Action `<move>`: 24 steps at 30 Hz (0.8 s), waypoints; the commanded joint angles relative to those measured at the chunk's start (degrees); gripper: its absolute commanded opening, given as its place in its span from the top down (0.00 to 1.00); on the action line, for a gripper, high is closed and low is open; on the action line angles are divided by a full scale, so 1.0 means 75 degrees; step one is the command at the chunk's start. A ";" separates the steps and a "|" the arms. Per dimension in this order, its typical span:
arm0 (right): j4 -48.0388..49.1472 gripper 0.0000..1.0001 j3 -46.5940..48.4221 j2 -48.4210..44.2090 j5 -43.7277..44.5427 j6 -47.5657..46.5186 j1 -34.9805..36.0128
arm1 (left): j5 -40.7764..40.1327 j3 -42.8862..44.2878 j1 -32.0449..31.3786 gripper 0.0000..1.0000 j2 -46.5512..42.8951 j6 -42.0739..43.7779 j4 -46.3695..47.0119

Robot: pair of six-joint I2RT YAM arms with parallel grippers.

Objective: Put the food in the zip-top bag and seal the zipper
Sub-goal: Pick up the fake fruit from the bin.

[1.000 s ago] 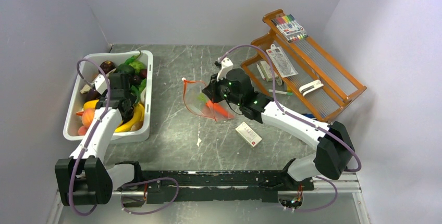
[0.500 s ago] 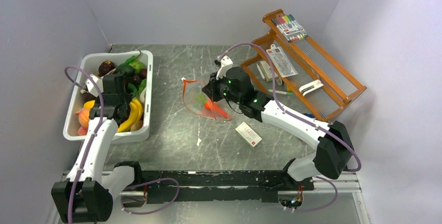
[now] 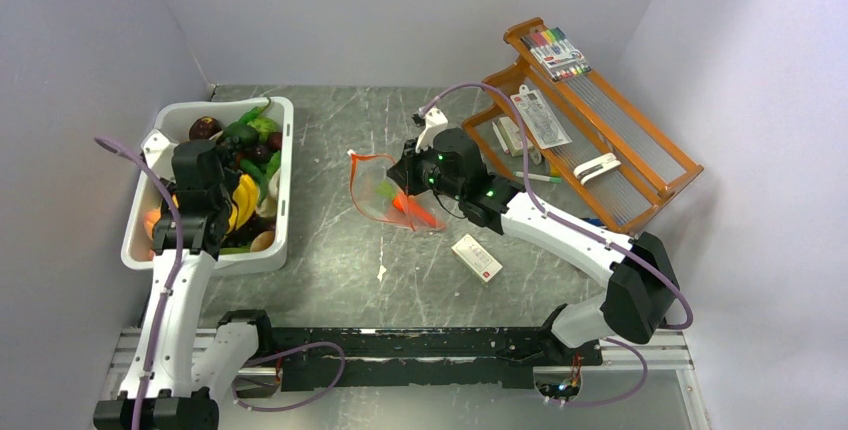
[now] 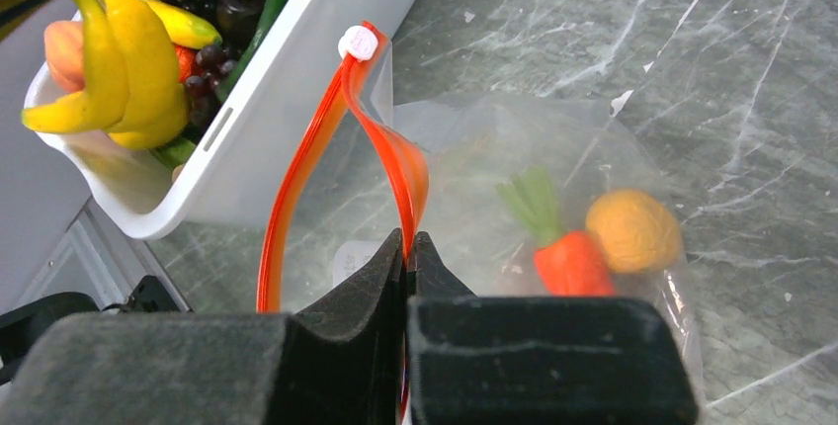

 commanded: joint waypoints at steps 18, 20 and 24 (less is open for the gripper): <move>0.0136 1.00 0.0325 0.0047 -0.0180 0.0637 -0.0013 | 0.1144 0.1139 0.0073 0.93 -0.1275 0.0802 0.0227; 0.0105 1.00 0.0405 0.0109 -0.0249 0.0697 -0.0018 | 0.1515 0.1202 0.0073 0.93 -0.1336 0.0725 0.0242; 0.0318 1.00 0.0340 0.0158 -0.0296 0.0859 -0.0021 | 0.2529 0.1351 0.0073 0.93 -0.1410 0.0600 0.0316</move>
